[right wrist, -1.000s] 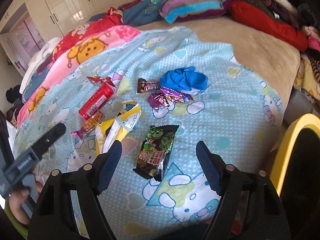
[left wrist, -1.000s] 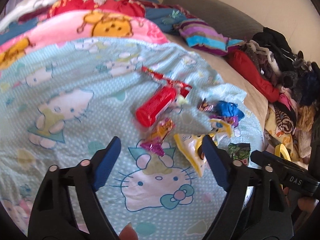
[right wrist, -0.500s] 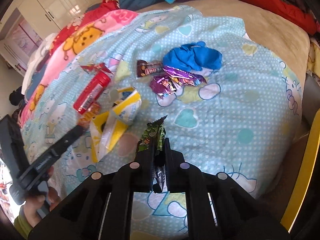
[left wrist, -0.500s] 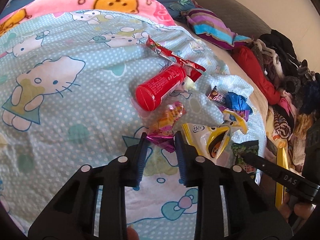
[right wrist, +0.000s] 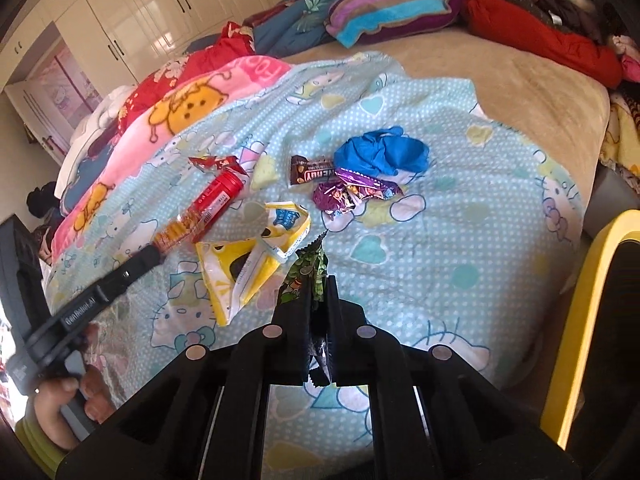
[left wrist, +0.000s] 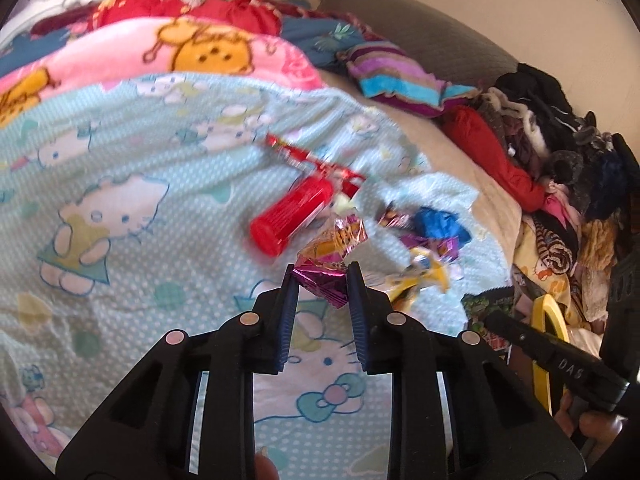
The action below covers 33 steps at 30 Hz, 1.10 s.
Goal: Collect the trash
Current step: 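Grasp a pink candy wrapper with the left gripper while the right gripper grasps the green snack packet, then carry the pink wrapper and green snack packet over the yellow-rimmed bin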
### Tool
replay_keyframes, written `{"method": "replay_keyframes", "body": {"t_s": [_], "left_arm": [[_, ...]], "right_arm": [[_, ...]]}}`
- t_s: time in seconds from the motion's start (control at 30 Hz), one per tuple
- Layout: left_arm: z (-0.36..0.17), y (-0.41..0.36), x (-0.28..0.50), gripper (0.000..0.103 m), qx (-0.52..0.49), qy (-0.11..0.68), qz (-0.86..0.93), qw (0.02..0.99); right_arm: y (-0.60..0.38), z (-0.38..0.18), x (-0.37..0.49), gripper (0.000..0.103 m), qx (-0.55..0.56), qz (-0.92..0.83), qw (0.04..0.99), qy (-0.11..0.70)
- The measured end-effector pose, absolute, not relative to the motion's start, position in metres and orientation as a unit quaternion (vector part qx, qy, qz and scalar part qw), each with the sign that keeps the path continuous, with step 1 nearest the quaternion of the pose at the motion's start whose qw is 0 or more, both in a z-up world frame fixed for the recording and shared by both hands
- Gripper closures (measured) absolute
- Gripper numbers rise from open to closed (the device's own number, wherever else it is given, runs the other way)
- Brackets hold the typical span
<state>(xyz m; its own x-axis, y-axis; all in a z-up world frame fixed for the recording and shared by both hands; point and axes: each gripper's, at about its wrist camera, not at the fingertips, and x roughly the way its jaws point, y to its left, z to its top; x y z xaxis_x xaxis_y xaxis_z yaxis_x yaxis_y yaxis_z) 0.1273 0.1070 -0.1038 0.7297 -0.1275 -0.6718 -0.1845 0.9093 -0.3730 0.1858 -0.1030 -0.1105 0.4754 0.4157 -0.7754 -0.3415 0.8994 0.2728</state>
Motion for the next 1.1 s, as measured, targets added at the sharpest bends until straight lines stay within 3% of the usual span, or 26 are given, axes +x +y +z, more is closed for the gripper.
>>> {"method": "replay_keyframes", "body": {"t_s": [0.37,1.1], "left_arm": [[-0.058,0.082,0.123,0.085,-0.187,0.323,-0.015,0.927],[-0.026,0.019,0.112,0.085,-0.144,0.303,-0.083,0.938]], "right_arm": [[-0.115,-0.083,0.163,0.096,0.037,0.230,0.875,0.424],[-0.177,-0.055,0.141,0.096,0.077,0.193,0.897,0.389]]}}
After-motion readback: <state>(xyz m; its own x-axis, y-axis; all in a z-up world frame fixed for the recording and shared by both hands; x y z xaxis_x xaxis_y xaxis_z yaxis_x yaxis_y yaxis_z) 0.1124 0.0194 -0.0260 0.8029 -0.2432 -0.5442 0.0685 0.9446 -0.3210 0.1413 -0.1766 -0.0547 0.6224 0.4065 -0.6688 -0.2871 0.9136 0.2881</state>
